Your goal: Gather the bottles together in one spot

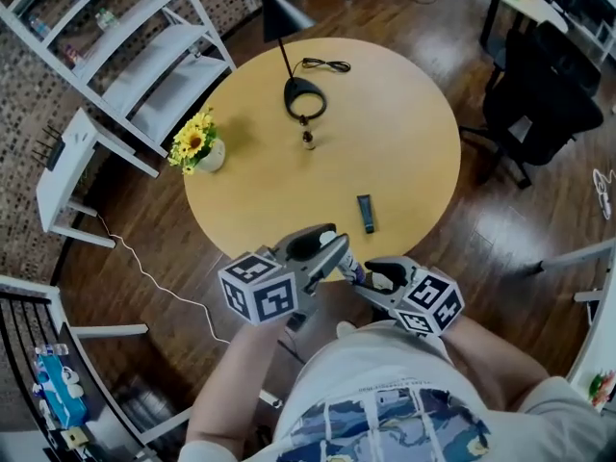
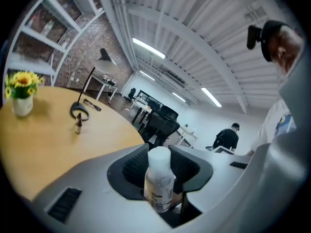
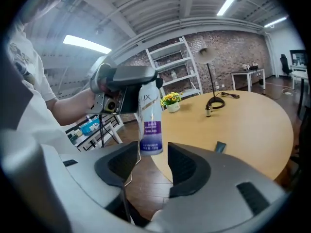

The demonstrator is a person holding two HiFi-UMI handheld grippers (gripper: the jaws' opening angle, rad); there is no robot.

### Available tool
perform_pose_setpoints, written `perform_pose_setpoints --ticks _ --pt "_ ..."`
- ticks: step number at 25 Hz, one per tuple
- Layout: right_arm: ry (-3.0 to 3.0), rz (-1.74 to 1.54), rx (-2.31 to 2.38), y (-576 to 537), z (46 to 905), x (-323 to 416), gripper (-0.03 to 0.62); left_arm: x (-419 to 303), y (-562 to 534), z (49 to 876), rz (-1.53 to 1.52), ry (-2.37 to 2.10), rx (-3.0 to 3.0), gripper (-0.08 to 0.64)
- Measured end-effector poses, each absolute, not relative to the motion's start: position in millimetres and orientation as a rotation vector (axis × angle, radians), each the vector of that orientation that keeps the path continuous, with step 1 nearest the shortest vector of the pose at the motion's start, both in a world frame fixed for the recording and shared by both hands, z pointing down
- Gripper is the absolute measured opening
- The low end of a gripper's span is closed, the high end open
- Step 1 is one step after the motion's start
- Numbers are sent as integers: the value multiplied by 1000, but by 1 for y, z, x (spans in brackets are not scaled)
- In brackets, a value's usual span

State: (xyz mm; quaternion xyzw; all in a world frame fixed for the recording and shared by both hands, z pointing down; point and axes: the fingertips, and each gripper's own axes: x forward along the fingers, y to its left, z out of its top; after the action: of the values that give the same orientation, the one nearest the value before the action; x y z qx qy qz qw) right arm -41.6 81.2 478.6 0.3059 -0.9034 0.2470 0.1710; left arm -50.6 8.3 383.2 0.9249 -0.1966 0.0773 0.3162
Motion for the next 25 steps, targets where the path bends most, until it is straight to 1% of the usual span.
perform_pose_setpoints --ticks 1,7,15,19,25 --pt "-2557 700 887 70 479 -30 222 -44 -4 381 233 -545 2474 126" --pt "-2526 728 982 1 483 50 222 0 -90 376 323 -661 2633 124" --pt "-2454 821 1090 -61 501 146 222 48 -231 397 396 -928 2708 124" --pt "-2408 892 1127 -76 521 189 222 60 -301 425 447 -1076 2687 124" --pt "-2354 1019 1170 -98 547 233 222 59 -394 481 546 -1309 2569 124"
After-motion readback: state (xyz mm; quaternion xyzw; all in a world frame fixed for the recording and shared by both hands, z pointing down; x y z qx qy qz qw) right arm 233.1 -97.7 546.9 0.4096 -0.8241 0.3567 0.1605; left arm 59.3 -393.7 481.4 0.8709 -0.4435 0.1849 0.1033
